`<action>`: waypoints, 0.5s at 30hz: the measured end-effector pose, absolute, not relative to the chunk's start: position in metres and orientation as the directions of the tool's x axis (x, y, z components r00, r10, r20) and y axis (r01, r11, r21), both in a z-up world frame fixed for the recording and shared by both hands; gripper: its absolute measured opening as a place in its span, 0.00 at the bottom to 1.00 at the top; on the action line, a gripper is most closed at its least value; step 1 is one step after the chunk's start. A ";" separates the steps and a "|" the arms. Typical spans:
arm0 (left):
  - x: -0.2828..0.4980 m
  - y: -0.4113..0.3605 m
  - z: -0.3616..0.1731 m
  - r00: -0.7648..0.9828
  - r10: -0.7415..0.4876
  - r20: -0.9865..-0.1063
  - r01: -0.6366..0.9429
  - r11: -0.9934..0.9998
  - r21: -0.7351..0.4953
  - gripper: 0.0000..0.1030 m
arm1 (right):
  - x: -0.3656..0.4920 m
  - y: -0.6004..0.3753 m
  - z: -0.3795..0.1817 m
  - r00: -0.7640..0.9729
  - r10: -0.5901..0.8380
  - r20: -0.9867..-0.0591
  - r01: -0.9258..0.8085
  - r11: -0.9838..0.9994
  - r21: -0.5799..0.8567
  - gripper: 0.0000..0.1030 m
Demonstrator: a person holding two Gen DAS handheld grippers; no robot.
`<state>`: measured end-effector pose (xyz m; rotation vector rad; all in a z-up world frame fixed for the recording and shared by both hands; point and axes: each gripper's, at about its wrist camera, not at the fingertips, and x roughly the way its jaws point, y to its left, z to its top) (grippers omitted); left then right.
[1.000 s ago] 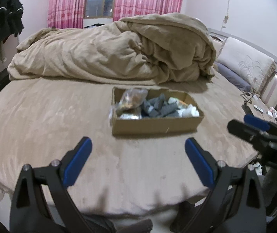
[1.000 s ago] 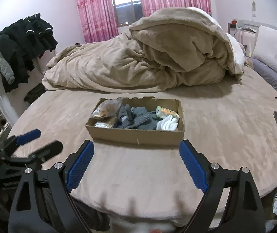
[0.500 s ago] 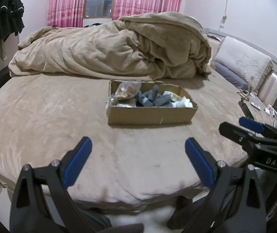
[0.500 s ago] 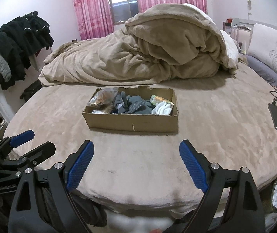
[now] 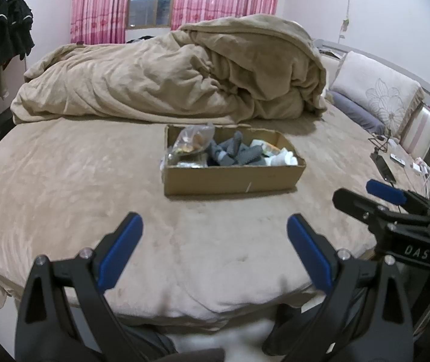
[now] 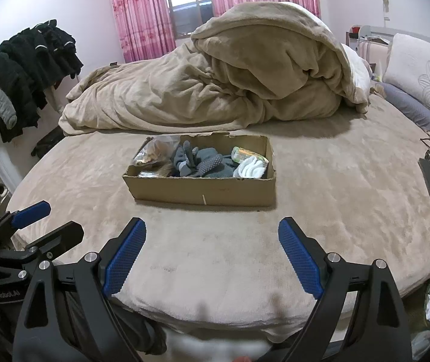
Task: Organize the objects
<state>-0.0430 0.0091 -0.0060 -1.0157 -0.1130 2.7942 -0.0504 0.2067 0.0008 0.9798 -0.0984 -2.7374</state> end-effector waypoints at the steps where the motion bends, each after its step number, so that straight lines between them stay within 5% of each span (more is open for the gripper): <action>1: -0.043 0.009 -0.006 -0.755 0.182 -0.631 -0.130 -0.983 -0.128 0.95 | -0.050 0.207 0.001 -0.749 -0.239 -0.617 0.195 -0.971 0.140 0.89; 15: -0.046 0.008 -0.005 -0.755 0.182 -0.630 -0.131 -0.983 -0.127 0.95 | -0.056 0.209 0.002 -0.742 -0.252 -0.621 0.196 -0.968 0.158 0.89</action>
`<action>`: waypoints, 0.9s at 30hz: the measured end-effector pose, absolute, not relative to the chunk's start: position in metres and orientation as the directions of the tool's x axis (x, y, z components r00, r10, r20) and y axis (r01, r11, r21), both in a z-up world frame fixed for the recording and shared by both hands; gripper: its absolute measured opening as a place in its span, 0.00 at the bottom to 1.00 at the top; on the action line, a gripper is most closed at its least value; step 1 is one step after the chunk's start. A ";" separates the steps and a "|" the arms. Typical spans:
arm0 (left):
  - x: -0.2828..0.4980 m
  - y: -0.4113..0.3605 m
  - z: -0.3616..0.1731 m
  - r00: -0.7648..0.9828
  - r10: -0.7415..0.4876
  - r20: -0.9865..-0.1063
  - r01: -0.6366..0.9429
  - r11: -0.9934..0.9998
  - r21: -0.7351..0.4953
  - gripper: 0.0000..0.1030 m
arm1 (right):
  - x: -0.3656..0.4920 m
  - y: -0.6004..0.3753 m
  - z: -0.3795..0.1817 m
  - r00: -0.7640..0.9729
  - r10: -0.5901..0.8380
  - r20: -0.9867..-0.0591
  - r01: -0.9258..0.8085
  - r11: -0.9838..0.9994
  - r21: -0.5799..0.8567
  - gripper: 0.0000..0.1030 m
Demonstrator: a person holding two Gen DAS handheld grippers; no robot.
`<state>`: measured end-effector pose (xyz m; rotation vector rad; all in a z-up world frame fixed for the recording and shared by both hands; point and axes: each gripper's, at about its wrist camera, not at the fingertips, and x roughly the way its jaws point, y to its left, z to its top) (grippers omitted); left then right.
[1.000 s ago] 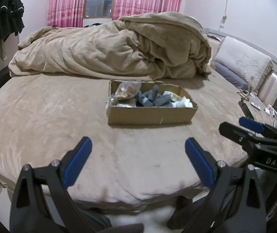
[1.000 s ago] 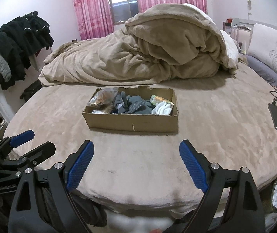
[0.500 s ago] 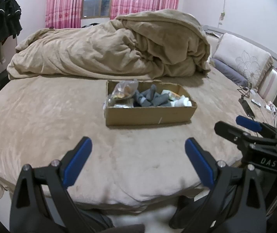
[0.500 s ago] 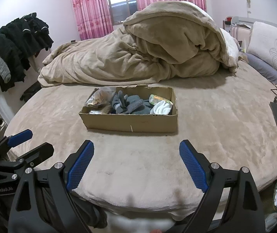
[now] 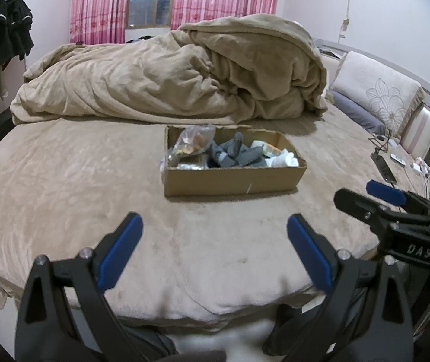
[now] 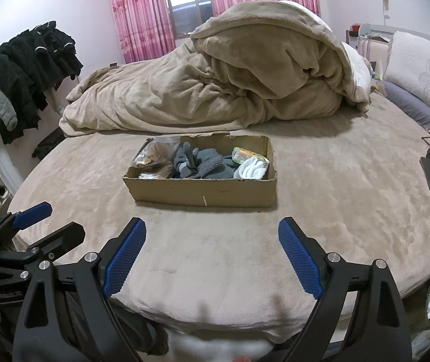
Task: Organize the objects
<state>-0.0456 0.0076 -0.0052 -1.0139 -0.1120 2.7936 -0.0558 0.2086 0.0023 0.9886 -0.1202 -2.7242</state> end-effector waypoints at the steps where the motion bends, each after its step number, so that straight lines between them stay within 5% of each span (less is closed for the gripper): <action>1: -0.046 0.007 -0.005 -0.757 0.181 -0.628 -0.131 -0.983 -0.126 0.95 | -0.056 0.208 0.003 -0.742 -0.253 -0.621 0.197 -0.968 0.158 0.89; 27: -0.047 0.006 0.003 -0.770 0.173 -0.614 -0.127 -0.985 -0.118 0.95 | -0.058 0.206 0.007 -0.752 -0.248 -0.611 0.197 -0.969 0.152 0.89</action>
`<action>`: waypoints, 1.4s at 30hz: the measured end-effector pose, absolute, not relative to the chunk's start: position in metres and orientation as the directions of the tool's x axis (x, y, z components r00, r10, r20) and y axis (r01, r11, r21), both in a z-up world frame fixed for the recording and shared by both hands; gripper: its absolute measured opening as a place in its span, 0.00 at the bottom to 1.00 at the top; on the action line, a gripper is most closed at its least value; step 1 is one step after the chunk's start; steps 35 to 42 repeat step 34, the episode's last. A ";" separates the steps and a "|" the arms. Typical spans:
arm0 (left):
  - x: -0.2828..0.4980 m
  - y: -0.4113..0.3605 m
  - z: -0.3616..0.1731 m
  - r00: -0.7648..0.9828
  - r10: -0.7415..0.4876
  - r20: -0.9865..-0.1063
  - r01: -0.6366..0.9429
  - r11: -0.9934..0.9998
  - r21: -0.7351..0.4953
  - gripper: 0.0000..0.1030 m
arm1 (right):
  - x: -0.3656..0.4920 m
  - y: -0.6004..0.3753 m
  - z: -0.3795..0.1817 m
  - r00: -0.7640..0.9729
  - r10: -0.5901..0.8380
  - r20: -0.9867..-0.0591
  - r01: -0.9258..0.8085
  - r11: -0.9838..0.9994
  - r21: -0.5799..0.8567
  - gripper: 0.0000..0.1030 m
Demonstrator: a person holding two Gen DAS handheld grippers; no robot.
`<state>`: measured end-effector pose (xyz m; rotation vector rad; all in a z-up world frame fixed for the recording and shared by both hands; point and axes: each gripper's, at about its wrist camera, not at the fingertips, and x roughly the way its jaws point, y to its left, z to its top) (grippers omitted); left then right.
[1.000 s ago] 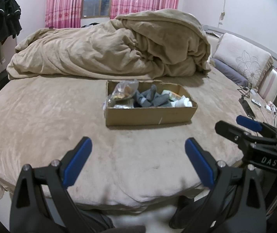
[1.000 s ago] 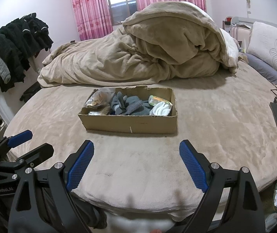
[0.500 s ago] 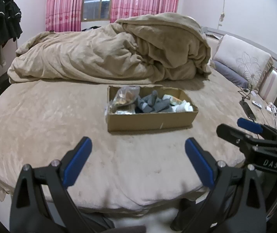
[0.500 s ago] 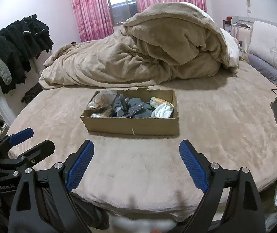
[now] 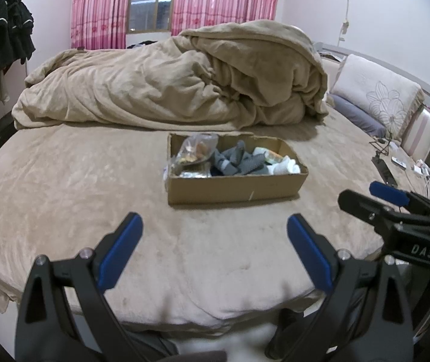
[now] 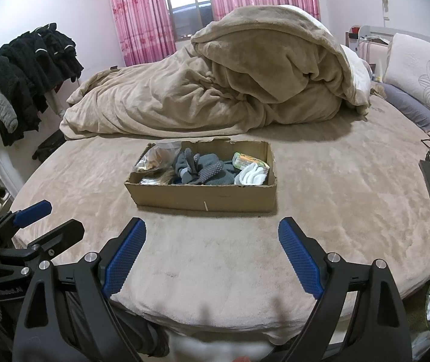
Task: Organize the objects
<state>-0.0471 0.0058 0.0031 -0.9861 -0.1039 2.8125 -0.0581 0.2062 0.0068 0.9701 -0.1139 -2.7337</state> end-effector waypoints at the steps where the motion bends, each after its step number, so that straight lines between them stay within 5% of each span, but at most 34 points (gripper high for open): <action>1: -0.047 0.006 0.004 -0.770 0.172 -0.614 -0.125 -0.985 -0.118 0.95 | -0.058 0.206 0.007 -0.751 -0.248 -0.611 0.197 -0.969 0.152 0.89; 42: -0.052 0.006 0.005 -0.769 0.208 -0.605 -0.163 -0.978 -0.130 0.95 | -0.064 0.196 0.013 -0.743 -0.263 -0.615 0.213 -0.965 0.155 0.89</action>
